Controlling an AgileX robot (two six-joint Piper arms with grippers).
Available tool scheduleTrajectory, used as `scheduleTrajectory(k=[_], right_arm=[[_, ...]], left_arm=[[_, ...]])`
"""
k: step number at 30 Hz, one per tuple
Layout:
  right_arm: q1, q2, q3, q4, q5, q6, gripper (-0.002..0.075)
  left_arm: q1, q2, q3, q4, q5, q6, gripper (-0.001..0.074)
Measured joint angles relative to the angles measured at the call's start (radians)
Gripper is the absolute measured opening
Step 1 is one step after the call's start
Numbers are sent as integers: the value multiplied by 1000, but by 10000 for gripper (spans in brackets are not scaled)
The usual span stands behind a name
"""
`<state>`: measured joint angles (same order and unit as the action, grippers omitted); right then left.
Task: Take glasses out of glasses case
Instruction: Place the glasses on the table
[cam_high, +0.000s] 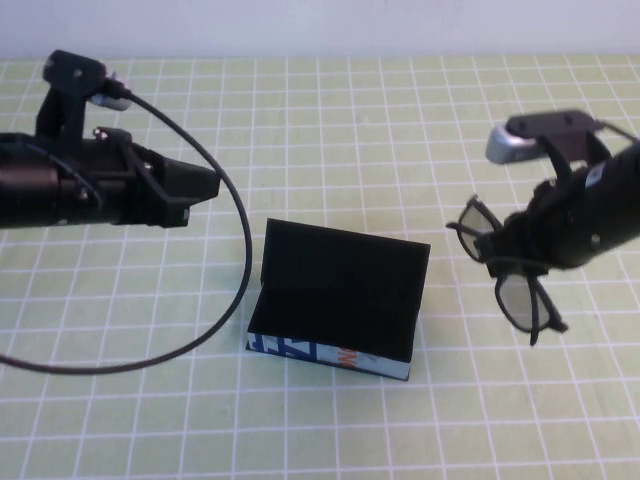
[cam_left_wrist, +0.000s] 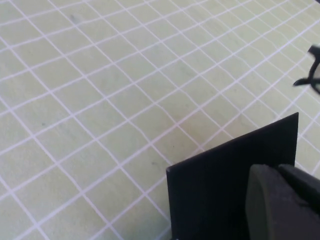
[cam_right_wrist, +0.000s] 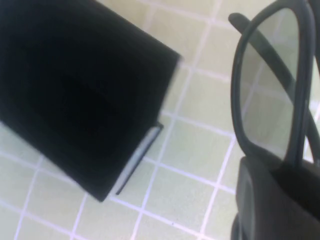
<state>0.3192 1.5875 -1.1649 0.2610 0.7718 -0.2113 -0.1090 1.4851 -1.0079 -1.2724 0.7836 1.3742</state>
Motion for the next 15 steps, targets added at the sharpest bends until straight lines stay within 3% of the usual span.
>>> scheduleTrajectory(k=[11,15], right_arm=[[-2,142,110,85,-140,48,62],[-2,173,110,89,-146,48,130]], left_arm=[[0,-159,121,-45,-11,0,-4],[0,-182,136,-48,-5,0,-4]])
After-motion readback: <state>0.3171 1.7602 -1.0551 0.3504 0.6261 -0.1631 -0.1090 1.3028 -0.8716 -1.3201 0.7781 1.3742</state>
